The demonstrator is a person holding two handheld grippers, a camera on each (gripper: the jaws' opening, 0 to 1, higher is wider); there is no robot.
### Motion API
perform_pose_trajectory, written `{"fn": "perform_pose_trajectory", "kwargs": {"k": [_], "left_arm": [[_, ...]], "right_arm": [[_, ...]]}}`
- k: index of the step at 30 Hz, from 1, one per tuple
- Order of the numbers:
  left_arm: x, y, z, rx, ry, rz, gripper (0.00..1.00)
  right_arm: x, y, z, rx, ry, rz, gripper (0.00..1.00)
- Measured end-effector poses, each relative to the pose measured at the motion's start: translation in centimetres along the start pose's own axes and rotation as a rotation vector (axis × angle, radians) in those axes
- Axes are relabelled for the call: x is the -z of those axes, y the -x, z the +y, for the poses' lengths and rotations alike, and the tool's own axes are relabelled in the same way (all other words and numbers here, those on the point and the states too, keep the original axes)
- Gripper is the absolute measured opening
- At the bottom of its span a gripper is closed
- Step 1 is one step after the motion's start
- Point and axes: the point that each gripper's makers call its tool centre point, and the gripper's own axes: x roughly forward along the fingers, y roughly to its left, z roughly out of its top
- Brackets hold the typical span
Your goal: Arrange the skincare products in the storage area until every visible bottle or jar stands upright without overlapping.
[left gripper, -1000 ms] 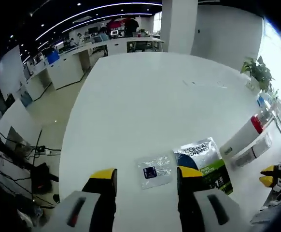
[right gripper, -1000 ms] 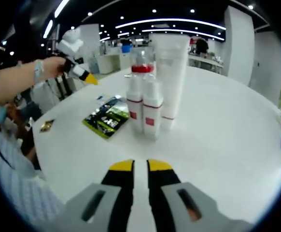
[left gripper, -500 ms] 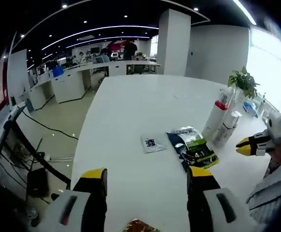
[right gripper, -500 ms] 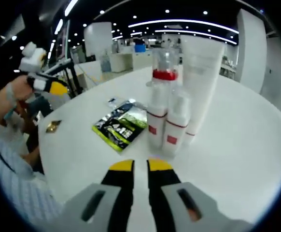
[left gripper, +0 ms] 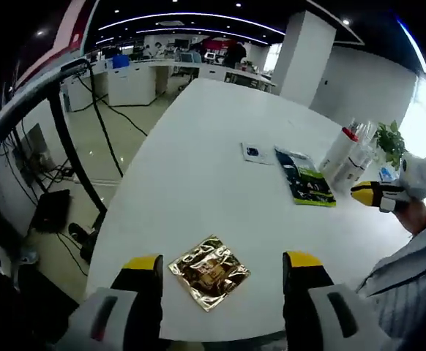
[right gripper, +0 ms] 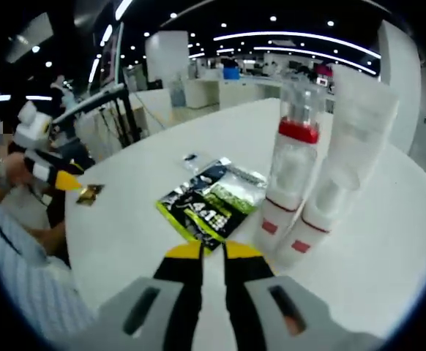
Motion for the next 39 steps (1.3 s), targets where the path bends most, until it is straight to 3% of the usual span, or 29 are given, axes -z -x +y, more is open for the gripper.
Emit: {"fn": "perform_pose_trajectory", "kwargs": {"k": [2, 7, 12, 20, 24, 29, 33, 39], "left_arm": [[0.7, -0.2, -0.2, 0.024, 0.037, 0.016, 0.68], [1.7, -0.8, 0.0, 0.042, 0.045, 0.052, 0.68], [0.8, -0.7, -0.4, 0.090, 0.067, 0.039, 0.64], [0.1, -1.4, -1.4, 0.125, 0.006, 0.074, 0.60], [-0.2, -1.8, -2.0, 0.138, -0.074, 0.093, 0.61], [0.2, -2.0, -1.8, 0.100, -0.152, 0.145, 0.60], [1.0, -2.0, -1.4, 0.027, -0.247, 0.189, 0.60], [1.1, -2.4, -1.0, -0.057, -0.272, 0.232, 0.55]], "right_arm": [[-0.4, -0.3, 0.3, -0.002, 0.004, -0.004, 0.09], [-0.6, -0.6, 0.5, -0.003, 0.020, 0.001, 0.09], [-0.3, -0.3, 0.1, 0.013, 0.011, 0.008, 0.09], [0.6, 0.8, -1.4, 0.059, -0.020, 0.015, 0.09], [1.2, 1.2, -1.9, 0.080, -0.041, 0.016, 0.09], [1.8, 1.4, -2.0, 0.091, -0.061, 0.021, 0.09], [2.0, 1.6, -1.8, 0.095, -0.064, 0.024, 0.09], [2.2, 1.8, -1.9, 0.099, -0.057, 0.031, 0.09]]}}
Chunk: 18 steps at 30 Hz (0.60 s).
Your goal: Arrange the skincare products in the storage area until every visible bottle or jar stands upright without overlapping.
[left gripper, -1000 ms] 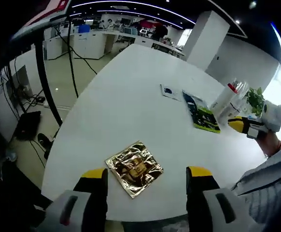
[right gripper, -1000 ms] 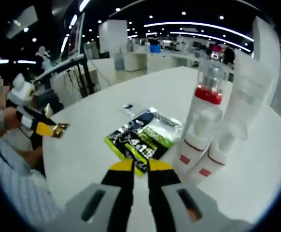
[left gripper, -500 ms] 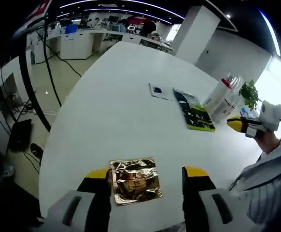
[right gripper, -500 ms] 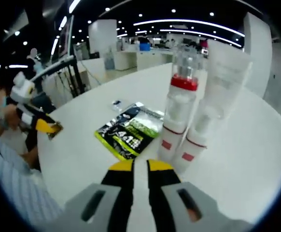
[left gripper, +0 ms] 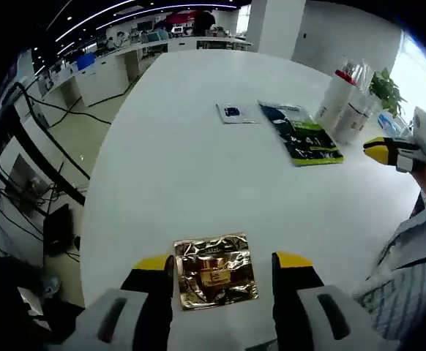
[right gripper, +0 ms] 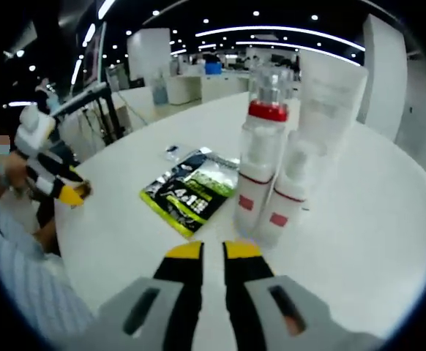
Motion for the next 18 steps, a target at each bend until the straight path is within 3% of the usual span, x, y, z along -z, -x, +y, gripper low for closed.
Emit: {"fn": "perform_pose_trajectory", "kwargs": {"k": [4, 5, 10, 14, 18], "left_arm": [[0.6, -0.2, 0.5, -0.066, -0.052, 0.088, 0.56], [0.6, -0.1, 0.3, -0.058, 0.009, 0.098, 0.56], [0.9, 0.0, 0.5, -0.089, 0.059, 0.153, 0.58], [1.1, 0.1, 0.5, -0.090, 0.066, 0.226, 0.57], [1.0, 0.0, 0.6, -0.087, 0.062, 0.246, 0.56]], "right_arm": [[-0.1, 0.1, 0.1, -0.002, 0.004, -0.003, 0.09], [-0.1, 0.2, 0.2, -0.003, 0.005, -0.004, 0.09], [0.0, 0.6, 0.0, 0.004, 0.028, -0.004, 0.09], [0.4, 0.8, -0.1, -0.008, 0.022, 0.009, 0.09], [0.8, 1.2, -0.3, -0.013, 0.009, 0.023, 0.09]]}}
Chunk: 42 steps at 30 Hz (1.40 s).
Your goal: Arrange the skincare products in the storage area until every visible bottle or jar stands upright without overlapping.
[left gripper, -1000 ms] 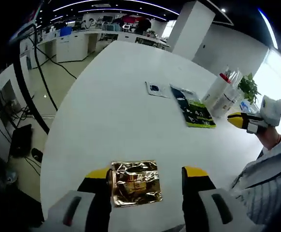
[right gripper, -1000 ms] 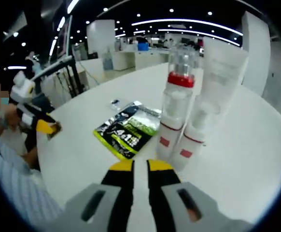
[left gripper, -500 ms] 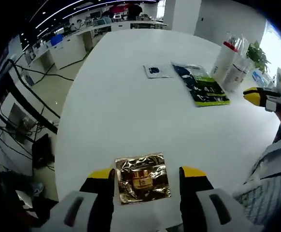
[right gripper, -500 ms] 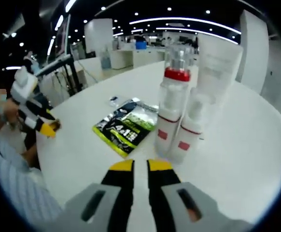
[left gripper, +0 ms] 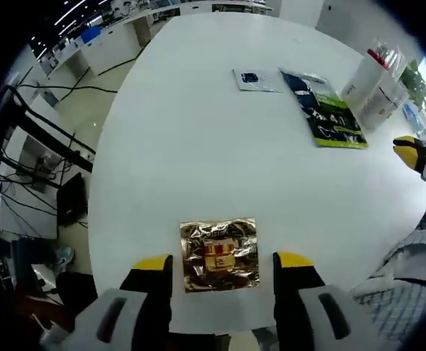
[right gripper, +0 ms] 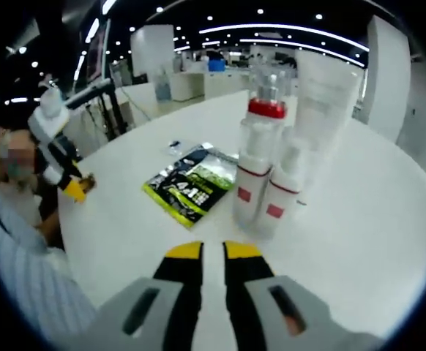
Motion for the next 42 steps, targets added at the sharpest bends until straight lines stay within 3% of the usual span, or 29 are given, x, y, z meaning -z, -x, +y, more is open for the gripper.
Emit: {"fn": "perform_pose_trajectory", "kwargs": {"k": [8, 10, 28, 42], "left_arm": [[-0.1, 0.0, 0.3, -0.005, 0.014, 0.017, 0.50], [-0.2, 0.1, 0.2, -0.004, 0.011, 0.016, 0.41], [0.1, 0.7, -0.5, 0.014, 0.038, 0.049, 0.38], [-1.9, 2.4, -1.5, 0.050, 0.072, -0.019, 0.37]], "right_arm": [[1.0, 0.8, -0.7, 0.028, -0.020, 0.011, 0.09], [1.2, 0.9, -0.9, 0.032, -0.022, 0.015, 0.09], [1.4, 1.2, -1.4, 0.051, -0.046, 0.009, 0.09], [1.9, 1.4, -1.9, 0.069, -0.067, 0.014, 0.09]]}}
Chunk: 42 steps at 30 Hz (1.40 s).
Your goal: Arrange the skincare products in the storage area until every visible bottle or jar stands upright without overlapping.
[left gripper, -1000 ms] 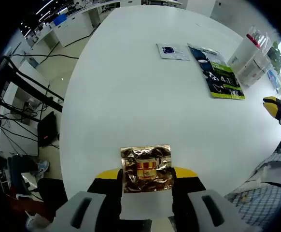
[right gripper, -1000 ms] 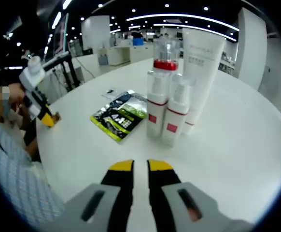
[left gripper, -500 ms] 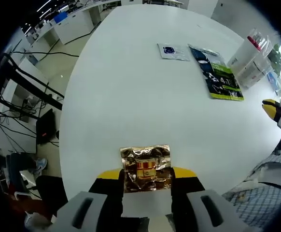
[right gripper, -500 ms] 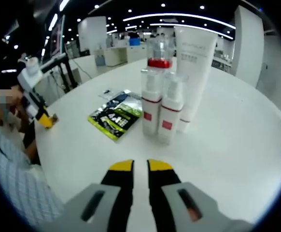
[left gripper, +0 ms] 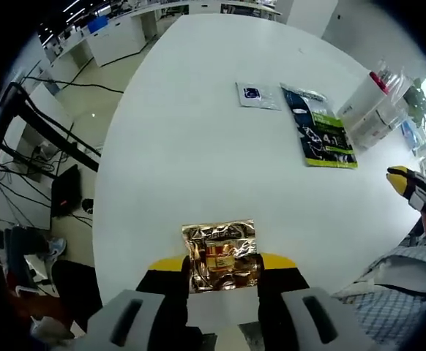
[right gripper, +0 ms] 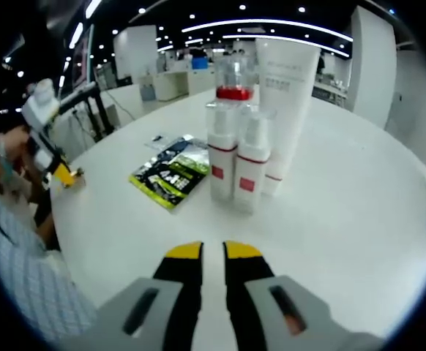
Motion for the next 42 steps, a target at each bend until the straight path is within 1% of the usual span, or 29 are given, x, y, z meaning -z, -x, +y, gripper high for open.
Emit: {"fn": "perform_pose_trajectory", "kwargs": {"k": [5, 12, 17, 22, 30, 34, 38, 42], "left_arm": [[-0.9, 0.1, -0.4, 0.004, -0.006, -0.012, 0.37], [-2.1, 0.1, -1.2, 0.032, -0.004, -0.026, 0.37], [-3.4, 0.0, -2.1, 0.067, 0.005, -0.050, 0.37], [-4.4, -0.2, -3.0, 0.085, 0.000, -0.062, 0.37], [-6.6, -0.6, -4.5, 0.125, -0.004, -0.100, 0.37], [-7.8, -1.3, -5.6, 0.137, -0.023, -0.115, 0.37], [-8.8, -2.3, -6.4, 0.148, -0.025, -0.116, 0.37], [-9.9, -3.3, -6.8, 0.121, -0.043, -0.124, 0.37]], "right_arm": [[0.1, 0.1, -0.3, 0.008, -0.006, 0.002, 0.09], [0.2, 0.5, -1.0, 0.027, -0.019, -0.001, 0.09], [0.4, 0.5, -1.3, 0.036, -0.025, 0.001, 0.09], [0.5, 0.8, -1.9, 0.054, -0.036, -0.002, 0.09], [0.7, 1.1, -2.7, 0.083, -0.054, -0.005, 0.09], [0.7, 1.3, -3.1, 0.094, -0.054, -0.007, 0.09], [0.4, 1.4, -3.4, 0.104, -0.060, -0.012, 0.09], [0.5, 1.5, -3.6, 0.110, -0.053, -0.010, 0.09]]}}
